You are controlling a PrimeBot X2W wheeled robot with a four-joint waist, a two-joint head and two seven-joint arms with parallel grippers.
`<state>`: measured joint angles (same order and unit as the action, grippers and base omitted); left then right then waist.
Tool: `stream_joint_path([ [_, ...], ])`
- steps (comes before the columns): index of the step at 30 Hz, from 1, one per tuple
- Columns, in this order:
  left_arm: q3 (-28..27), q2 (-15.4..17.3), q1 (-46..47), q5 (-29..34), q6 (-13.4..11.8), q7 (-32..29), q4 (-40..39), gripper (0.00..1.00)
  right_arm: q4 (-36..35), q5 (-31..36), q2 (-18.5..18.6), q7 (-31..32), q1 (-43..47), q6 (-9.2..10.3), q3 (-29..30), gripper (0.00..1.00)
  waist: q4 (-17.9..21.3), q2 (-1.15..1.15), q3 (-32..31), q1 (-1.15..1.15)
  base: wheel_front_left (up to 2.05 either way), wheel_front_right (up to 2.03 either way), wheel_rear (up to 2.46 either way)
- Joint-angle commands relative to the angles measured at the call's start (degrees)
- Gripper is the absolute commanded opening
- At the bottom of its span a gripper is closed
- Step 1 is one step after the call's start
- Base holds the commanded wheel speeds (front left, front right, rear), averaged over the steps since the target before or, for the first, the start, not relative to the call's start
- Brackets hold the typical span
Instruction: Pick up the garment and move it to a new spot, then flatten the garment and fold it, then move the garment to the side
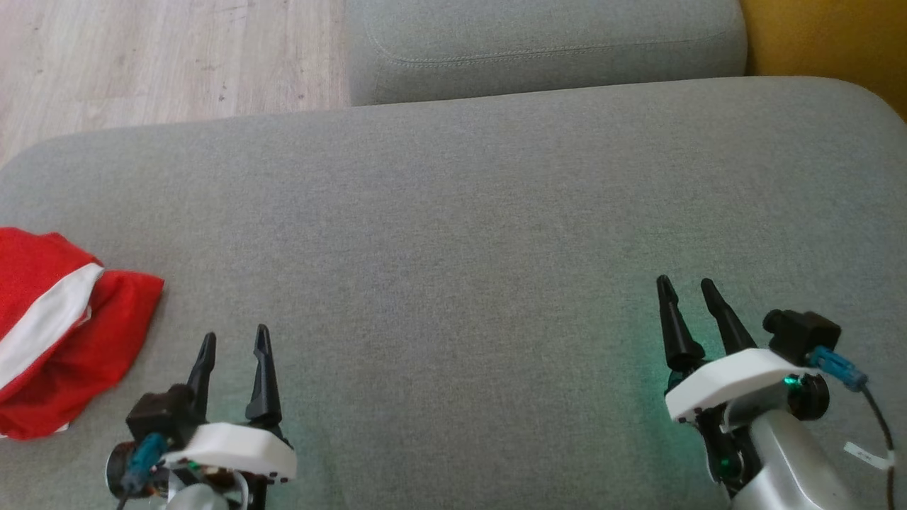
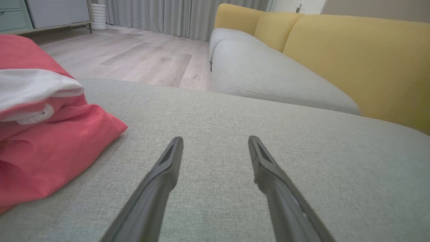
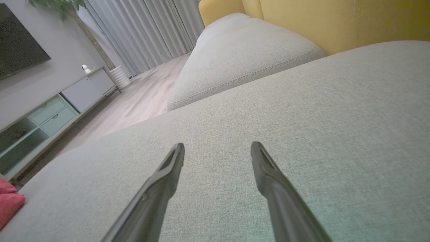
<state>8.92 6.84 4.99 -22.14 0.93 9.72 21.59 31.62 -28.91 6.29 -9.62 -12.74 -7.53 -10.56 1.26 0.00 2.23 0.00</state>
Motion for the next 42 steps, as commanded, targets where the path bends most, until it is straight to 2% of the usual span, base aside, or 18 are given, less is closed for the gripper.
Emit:
stream_joint_path([
  [1, -1.35, 1.23, 2.78, 2.0, -0.52, 0.96, -1.43, 1.0, -1.24, 2.06, 0.8, -1.03, -2.99, 0.03, -1.28, 1.0, 0.01, 0.0, 0.03, 0.0, 0.0, 0.0, 0.0],
  [12, -1.85, 0.68, 2.04, 9.05, -1.71, 2.81, -0.44, 1.0, 1.27, 10.66, 0.44, -2.89, -3.19, 0.04, -1.35, 1.0, 0.14, 0.0, -0.16, 0.0, 0.0, 0.0, 0.0],
  [27, -3.19, -0.16, 1.09, 19.17, -1.79, 5.28, 0.05, 1.0, 4.06, 21.16, -0.24, -5.38, -3.49, 0.04, -1.63, 1.0, 0.43, 0.0, -0.21, 0.0, 0.0, 0.0, 0.0],
  [35, -3.78, -0.7, 0.94, 19.7, -1.21, 5.28, -0.08, 1.0, 3.92, 21.1, -0.31, -5.38, -3.68, 0.04, -1.29, 1.0, 0.04, 0.0, 0.13, 0.0, 0.0, 0.0, 0.0],
  [42, -4.87, -1.65, 1.33, 18.81, -1.02, 5.28, 0.13, 1.0, 3.06, 20.91, 0.04, -5.38, -3.81, 0.04, -1.87, 1.0, -2.56, 0.0, 1.16, 0.0, 0.0, 0.0, 0.0],
])
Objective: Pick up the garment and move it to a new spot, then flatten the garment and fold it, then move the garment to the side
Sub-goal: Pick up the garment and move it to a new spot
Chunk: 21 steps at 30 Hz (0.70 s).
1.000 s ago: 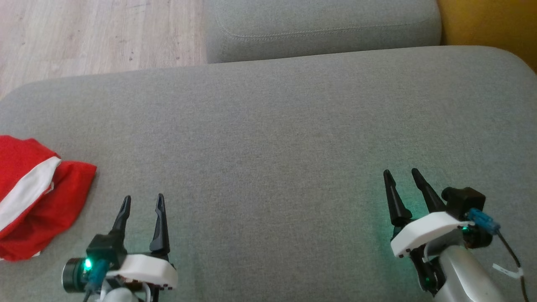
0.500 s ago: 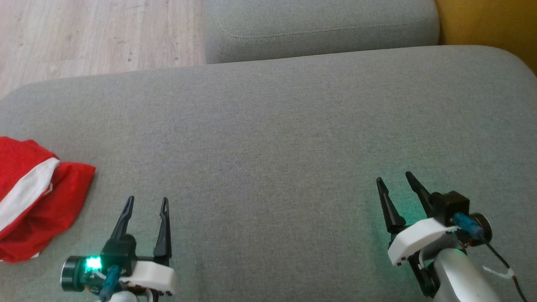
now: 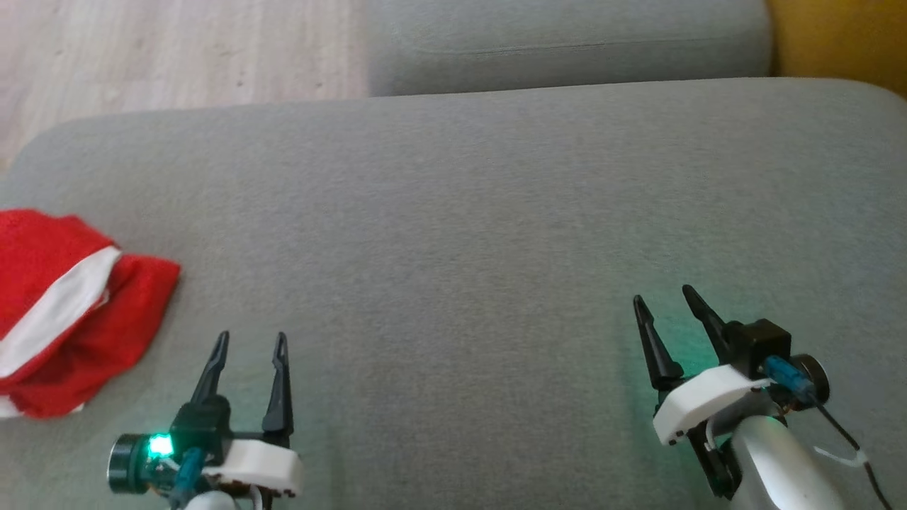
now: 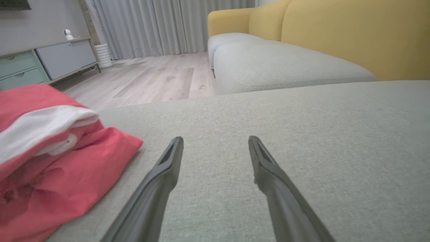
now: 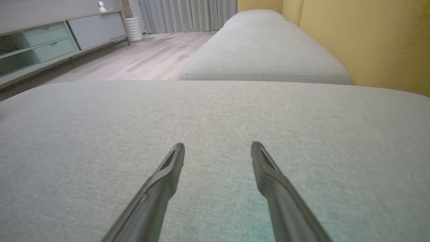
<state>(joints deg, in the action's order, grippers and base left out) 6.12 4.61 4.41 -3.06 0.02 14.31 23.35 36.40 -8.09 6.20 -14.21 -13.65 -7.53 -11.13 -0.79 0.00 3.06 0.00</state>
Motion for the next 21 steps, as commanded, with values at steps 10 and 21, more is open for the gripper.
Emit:
stream_joint_path([
  [10, -4.71, -0.46, 1.41, -0.94, 0.08, 0.69, -1.31, 1.0, -3.41, -1.87, -0.28, -0.79, -3.0, 0.04, -4.98, 1.0, -10.95, 0.0, 2.05, 0.0, 0.0, 0.0, 0.0],
  [21, -9.38, -0.74, 1.27, -1.44, 0.55, 0.69, -1.39, 1.0, -3.6, -4.34, -1.37, -0.79, -3.62, 0.04, -10.46, 1.0, -17.46, 0.0, 4.18, 0.0, 0.0, 0.0, 0.0],
])
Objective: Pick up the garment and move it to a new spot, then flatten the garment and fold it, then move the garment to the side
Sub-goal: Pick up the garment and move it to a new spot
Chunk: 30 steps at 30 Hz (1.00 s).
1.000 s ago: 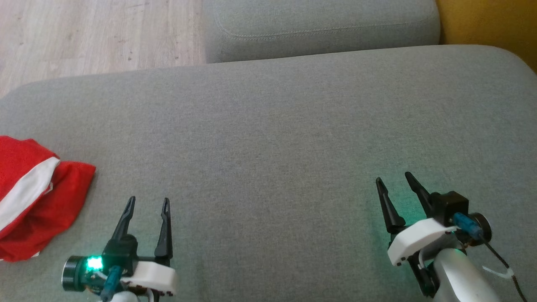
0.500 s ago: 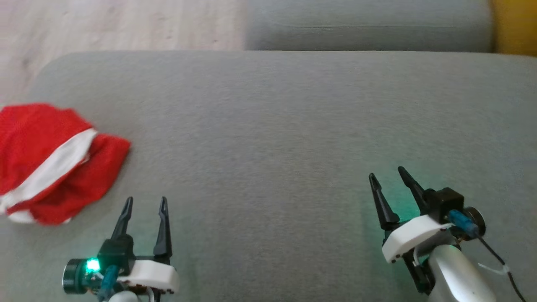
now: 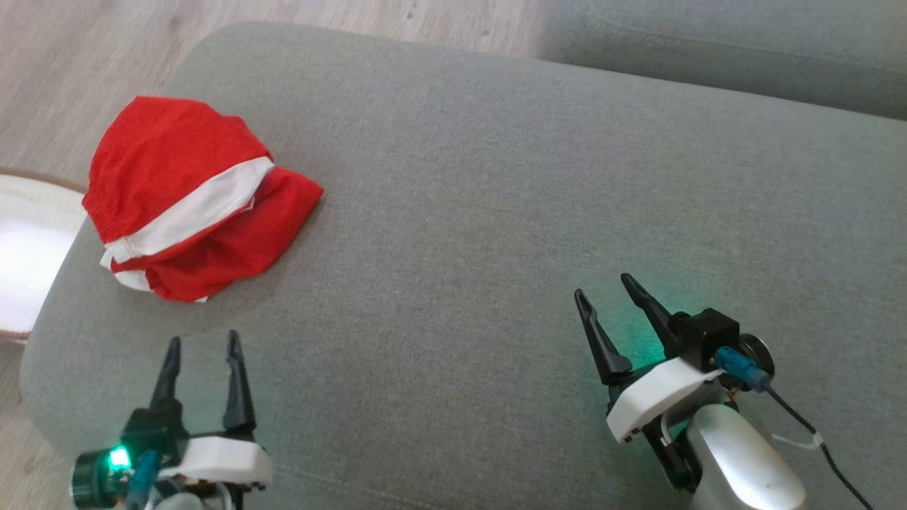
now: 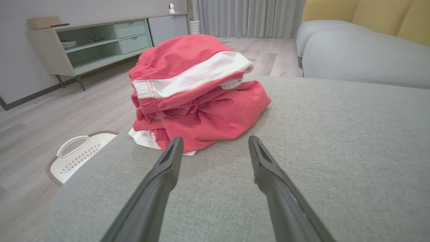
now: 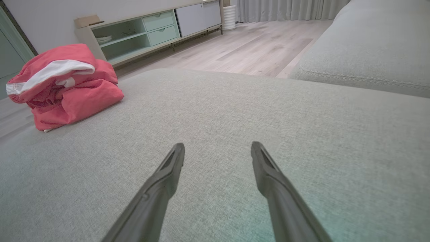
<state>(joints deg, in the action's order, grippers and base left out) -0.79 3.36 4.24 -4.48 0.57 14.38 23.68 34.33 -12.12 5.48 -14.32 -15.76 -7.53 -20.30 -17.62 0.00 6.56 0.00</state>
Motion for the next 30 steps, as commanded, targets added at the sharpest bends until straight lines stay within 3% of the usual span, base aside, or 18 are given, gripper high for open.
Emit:
stream_joint_path([
  [1, -2.85, 0.63, 1.74, 0.04, 0.15, 0.62, -1.79, 1.0, -1.53, -0.38, -0.65, -0.68, -1.53, 0.04, -1.54, 1.0, -0.74, 0.0, 0.91, 0.0, 0.0, 0.0, 0.0],
  [12, -7.18, 5.05, 11.7, 0.14, 2.83, 0.62, -4.12, 1.0, -3.41, -1.27, 1.7, -0.68, -2.68, 0.04, -3.06, 1.0, 1.23, 0.0, 6.03, 0.0, 0.0, 0.0, 0.0],
  [26, -7.6, 13.49, 28.46, 1.1, 3.39, -2.51, 12.2, 1.0, -8.02, -1.71, 3.7, -0.68, -5.01, 0.04, -4.88, 1.0, 4.32, 0.0, 13.07, 0.0, 0.0, 0.0, 0.0],
  [30, -6.24, 13.9, 31.81, 1.38, 3.81, -4.56, 17.22, 1.0, -9.97, -1.79, 4.57, -0.68, -6.04, 0.04, -6.14, 1.0, 5.43, 0.0, 15.35, 0.0, 0.0, 0.0, 0.0],
])
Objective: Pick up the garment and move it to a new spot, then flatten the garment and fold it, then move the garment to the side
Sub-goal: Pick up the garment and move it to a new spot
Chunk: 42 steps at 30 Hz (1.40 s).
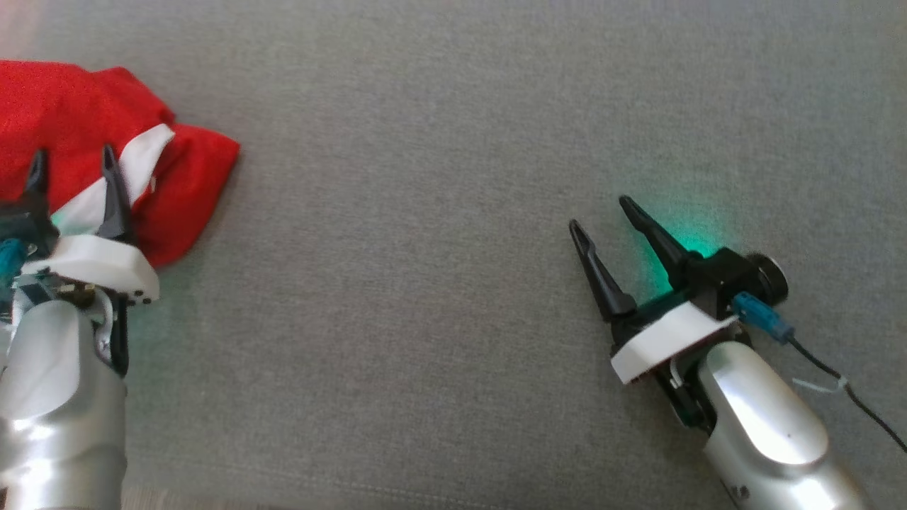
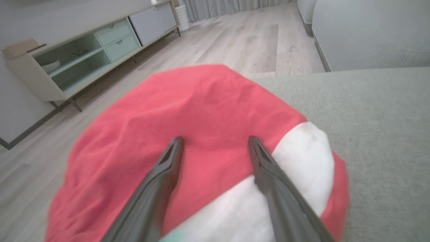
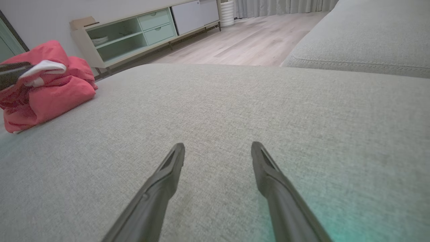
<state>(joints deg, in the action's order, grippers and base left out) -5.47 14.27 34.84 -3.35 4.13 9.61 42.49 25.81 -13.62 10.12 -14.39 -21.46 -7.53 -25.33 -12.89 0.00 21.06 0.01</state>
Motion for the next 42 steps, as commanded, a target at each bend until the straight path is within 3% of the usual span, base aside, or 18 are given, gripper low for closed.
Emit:
stream_joint_path([
  [1, -1.57, 3.07, 1.92, 0.12, 0.13, -0.22, -0.27, 1.0, -1.89, -0.43, 0.07, -0.61, -0.5, 0.04, -1.39, 1.0, 0.99, 0.0, 1.36, -0.01, 0.0, 0.0, 0.0],
  [9, -1.11, 3.69, 5.36, -0.11, -1.26, -3.85, 8.2, 1.0, -3.27, -1.28, 0.68, -0.61, -1.21, 0.04, -1.27, 1.0, 2.48, 0.0, 4.47, -0.01, 0.0, 0.0, 0.0],
  [11, -1.02, 3.69, 5.81, -0.24, -1.57, -3.92, 9.32, 0.0, -3.36, -1.32, 0.74, -0.61, -1.22, 0.04, -0.98, 1.0, 2.62, 0.0, 4.71, -0.01, 0.0, 0.0, 0.0],
  [19, -0.2, 4.86, 8.49, 0.37, -3.12, 2.99, 7.39, 0.0, -2.76, -1.64, 0.59, -0.61, -0.75, 0.04, 0.35, 1.0, 2.97, 0.0, 3.17, -0.01, 0.0, 0.0, 0.0],
  [26, 3.68, 3.95, 11.65, 1.84, -0.92, 5.09, -1.33, 0.0, -1.41, -2.22, -1.02, -0.61, 0.57, 0.04, 1.7, 1.0, 4.01, 0.0, -0.5, -0.01, 0.0, 0.0, 0.0],
  [35, 9.28, -1.15, 12.34, 0.76, 1.79, 5.34, -11.1, 0.0, -0.61, -2.43, -3.33, -0.61, 1.77, 0.04, 2.75, 1.0, 9.2, 0.0, -5.02, -0.01, 0.0, 0.0, 0.0],
  [42, 16.6, -8.33, 8.73, -2.08, 2.92, 5.37, -15.45, 0.0, 0.2, -2.67, -4.13, -0.61, 2.77, 0.04, 3.5, 1.0, 15.91, 0.0, -7.28, -0.01, 0.0, 0.0, 0.0],
])
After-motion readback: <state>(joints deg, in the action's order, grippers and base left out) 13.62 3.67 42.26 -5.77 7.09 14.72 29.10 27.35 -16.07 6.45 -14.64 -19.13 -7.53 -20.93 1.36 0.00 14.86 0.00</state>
